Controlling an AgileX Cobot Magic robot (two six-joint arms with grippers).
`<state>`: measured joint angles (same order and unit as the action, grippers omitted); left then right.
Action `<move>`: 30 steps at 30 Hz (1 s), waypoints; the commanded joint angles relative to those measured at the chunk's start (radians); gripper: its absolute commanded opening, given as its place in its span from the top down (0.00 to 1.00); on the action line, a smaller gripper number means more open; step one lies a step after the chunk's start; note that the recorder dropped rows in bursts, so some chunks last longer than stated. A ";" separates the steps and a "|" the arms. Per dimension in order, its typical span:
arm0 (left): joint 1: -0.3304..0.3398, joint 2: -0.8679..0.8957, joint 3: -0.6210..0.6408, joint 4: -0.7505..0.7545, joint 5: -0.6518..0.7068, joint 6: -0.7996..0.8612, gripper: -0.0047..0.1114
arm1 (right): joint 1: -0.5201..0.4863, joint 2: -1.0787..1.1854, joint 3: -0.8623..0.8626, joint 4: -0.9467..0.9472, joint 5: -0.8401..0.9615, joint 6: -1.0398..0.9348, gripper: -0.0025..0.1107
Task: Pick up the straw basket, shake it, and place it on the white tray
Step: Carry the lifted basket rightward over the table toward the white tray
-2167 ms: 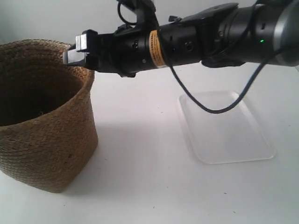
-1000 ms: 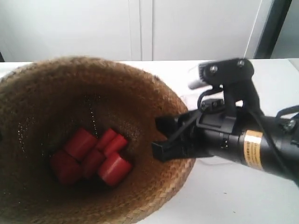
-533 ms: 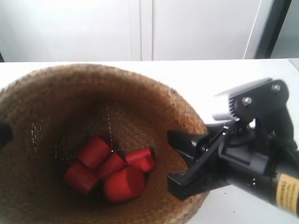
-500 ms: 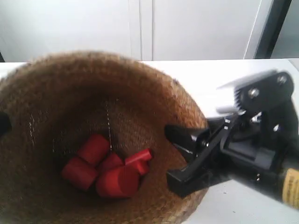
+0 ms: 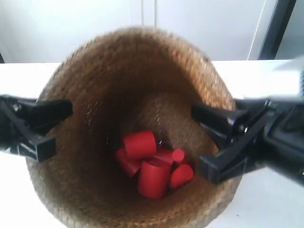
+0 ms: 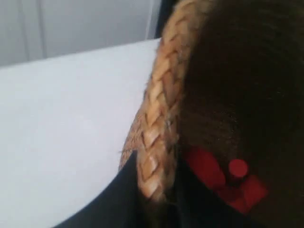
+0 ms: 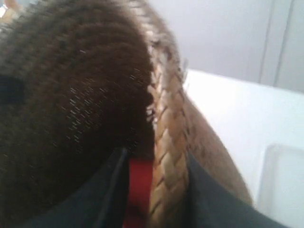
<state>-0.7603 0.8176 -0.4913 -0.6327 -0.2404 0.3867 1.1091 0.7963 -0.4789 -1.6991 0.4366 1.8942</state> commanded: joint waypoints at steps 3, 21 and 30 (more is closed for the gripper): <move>-0.268 -0.015 -0.139 -0.535 -0.313 0.749 0.96 | 0.000 -0.068 -0.146 0.005 -0.142 -0.151 0.98; -0.849 0.117 -0.073 -0.782 -0.981 0.988 0.96 | 0.101 0.098 -0.005 0.009 0.241 -0.053 0.98; -0.972 0.117 -0.075 -0.817 -0.981 0.969 0.96 | 0.126 0.000 0.018 0.155 0.170 -0.168 0.98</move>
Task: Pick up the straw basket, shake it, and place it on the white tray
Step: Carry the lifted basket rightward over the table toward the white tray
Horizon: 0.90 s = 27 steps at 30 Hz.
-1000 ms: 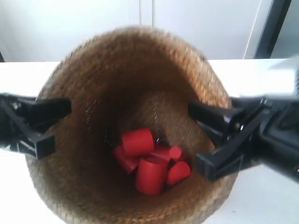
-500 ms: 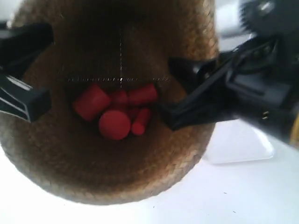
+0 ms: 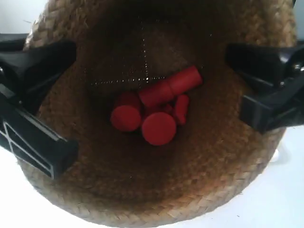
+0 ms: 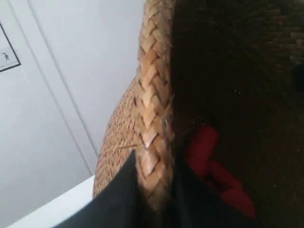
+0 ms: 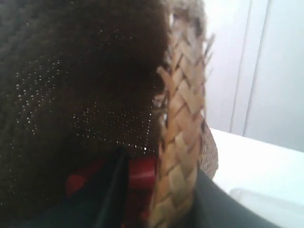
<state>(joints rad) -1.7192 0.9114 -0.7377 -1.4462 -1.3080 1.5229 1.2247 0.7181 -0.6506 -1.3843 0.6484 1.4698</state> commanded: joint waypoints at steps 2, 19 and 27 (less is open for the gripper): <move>0.028 -0.005 0.247 0.016 0.087 -0.250 0.96 | 0.010 0.144 0.239 -0.298 0.032 0.446 0.98; 0.022 -0.146 0.051 -0.165 0.087 0.113 0.96 | 0.073 0.117 0.004 0.111 0.033 -0.034 0.98; 0.009 -0.162 0.137 -0.045 0.087 0.017 0.96 | 0.071 0.112 0.110 -0.147 0.012 0.215 0.98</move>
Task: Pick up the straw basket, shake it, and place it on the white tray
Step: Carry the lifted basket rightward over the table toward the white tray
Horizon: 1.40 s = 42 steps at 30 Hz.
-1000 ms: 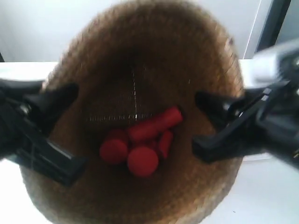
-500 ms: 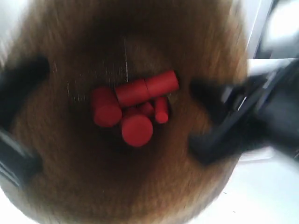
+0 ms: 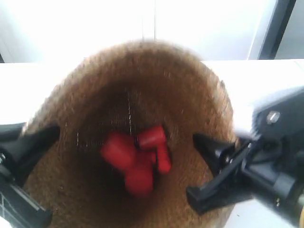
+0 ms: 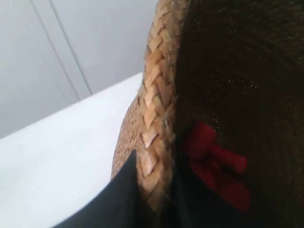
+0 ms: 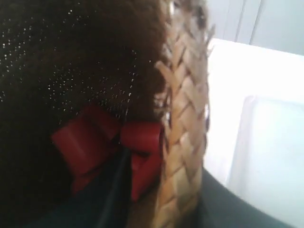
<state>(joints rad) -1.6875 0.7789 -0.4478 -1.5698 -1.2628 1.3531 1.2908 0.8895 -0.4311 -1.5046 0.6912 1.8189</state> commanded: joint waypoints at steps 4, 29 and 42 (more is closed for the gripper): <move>-0.051 0.008 -0.336 -0.031 0.042 0.384 0.96 | 0.005 -0.126 -0.268 0.303 -0.052 -0.520 0.98; -0.001 -0.029 -0.426 -0.128 0.042 0.506 0.96 | 0.018 -0.079 -0.319 0.246 -0.029 -0.485 0.98; -0.001 -0.031 -0.244 -0.041 0.042 0.242 0.96 | 0.025 -0.048 -0.154 0.015 -0.020 -0.155 0.98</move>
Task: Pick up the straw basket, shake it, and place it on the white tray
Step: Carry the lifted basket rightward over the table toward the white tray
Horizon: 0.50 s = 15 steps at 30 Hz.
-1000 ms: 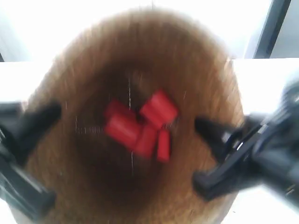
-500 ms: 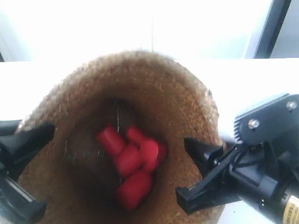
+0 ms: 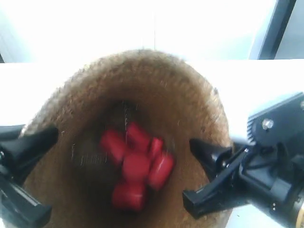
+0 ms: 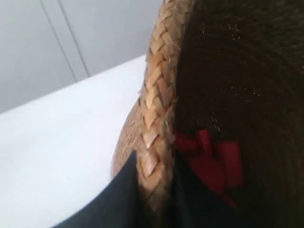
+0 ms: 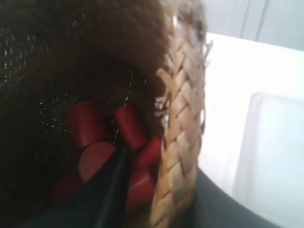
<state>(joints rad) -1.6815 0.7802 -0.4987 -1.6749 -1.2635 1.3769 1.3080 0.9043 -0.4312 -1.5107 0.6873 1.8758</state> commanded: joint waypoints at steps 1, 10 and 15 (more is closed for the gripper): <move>-0.007 -0.032 -0.265 0.034 0.042 0.323 0.96 | 0.008 -0.082 -0.216 0.111 -0.029 -0.369 0.98; -0.004 0.013 -0.077 -0.022 0.042 0.084 0.96 | 0.006 -0.060 -0.047 0.078 -0.013 -0.172 0.98; -0.004 -0.006 -0.153 -0.069 0.042 0.115 0.96 | 0.006 -0.081 -0.092 0.036 -0.003 -0.147 0.98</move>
<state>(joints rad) -1.6815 0.7977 -0.5802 -1.7267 -1.2693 1.4339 1.3138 0.8569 -0.4684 -1.3727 0.6800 1.7440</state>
